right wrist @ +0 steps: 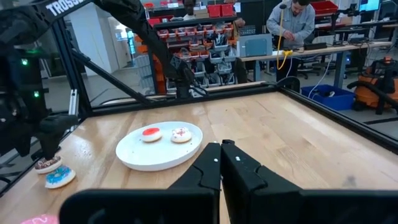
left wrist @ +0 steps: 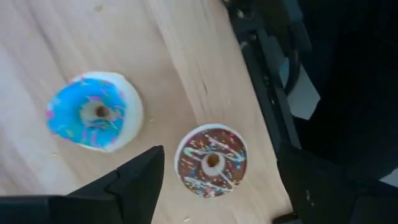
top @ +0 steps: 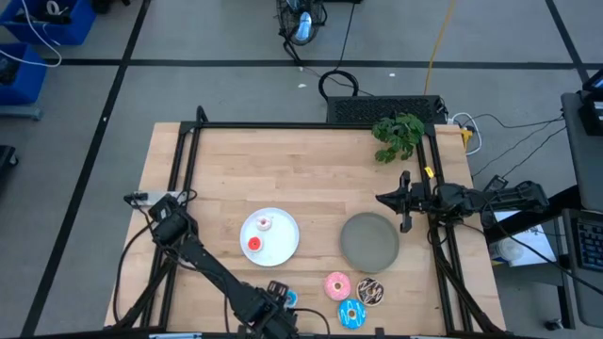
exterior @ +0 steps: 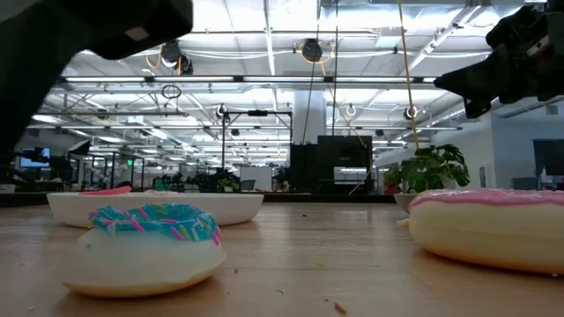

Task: Pick & Place donuts
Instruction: Put the small brown donut on the white plate

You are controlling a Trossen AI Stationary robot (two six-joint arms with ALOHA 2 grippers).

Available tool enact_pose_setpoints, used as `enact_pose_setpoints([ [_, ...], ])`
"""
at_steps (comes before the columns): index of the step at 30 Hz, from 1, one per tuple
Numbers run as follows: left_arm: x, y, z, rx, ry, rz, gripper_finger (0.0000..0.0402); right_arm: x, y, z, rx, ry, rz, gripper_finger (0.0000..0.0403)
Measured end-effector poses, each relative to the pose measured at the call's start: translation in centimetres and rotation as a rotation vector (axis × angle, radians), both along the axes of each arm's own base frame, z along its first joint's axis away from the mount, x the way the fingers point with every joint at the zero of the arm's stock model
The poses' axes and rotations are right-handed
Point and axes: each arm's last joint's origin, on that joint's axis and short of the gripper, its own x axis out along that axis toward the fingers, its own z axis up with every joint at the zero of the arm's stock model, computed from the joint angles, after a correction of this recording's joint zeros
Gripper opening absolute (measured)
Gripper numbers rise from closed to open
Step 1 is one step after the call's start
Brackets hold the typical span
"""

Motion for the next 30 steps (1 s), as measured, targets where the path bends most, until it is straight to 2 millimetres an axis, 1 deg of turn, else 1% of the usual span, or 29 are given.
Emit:
enact_pose_setpoints([
  [7,-0.3,0.4,-0.2,0.044,0.036,0.046,0.0310,0.0,0.0,0.0,0.000,0.001,0.000,0.0000],
  [11,-0.5,0.4,-0.5,0.052,0.039,0.056,0.0310,0.0,0.0,0.0,0.000,0.002,0.000,0.0000],
  [18,-0.5,0.4,-0.5,0.050,0.038,0.083,0.0310,0.0,0.0,0.0,-0.006,0.003,0.000,0.0000],
  [27,-1.8,-1.1,-0.5,0.081,0.007,0.044,0.0310,0.0,0.0,-0.1,-0.007,0.011,0.000,0.0000],
  [30,-1.9,-1.2,-0.5,0.103,-0.014,0.049,0.0310,0.0,0.0,-0.1,-0.012,0.013,0.000,0.0000],
])
